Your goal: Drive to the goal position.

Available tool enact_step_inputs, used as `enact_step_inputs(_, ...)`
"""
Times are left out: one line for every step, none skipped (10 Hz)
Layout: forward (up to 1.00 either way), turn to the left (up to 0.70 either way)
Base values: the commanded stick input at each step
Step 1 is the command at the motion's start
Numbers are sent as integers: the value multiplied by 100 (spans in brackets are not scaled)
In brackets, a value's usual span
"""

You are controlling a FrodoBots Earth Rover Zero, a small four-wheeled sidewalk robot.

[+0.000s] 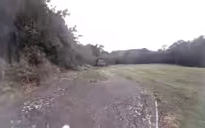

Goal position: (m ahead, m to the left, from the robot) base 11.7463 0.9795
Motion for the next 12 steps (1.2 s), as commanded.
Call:
enact_step_inputs(45, -27)
enact_step_inputs(45, -27)
enact_step_inputs(45, -27)
enact_step_inputs(45, -27)
enact_step_inputs(45, -27)
enact_step_inputs(45, -27)
enact_step_inputs(45, -27)
enact_step_inputs(45, -27)
enact_step_inputs(45, -27)
enact_step_inputs(45, -27)
enact_step_inputs(45, -27)
enact_step_inputs(45, -27)
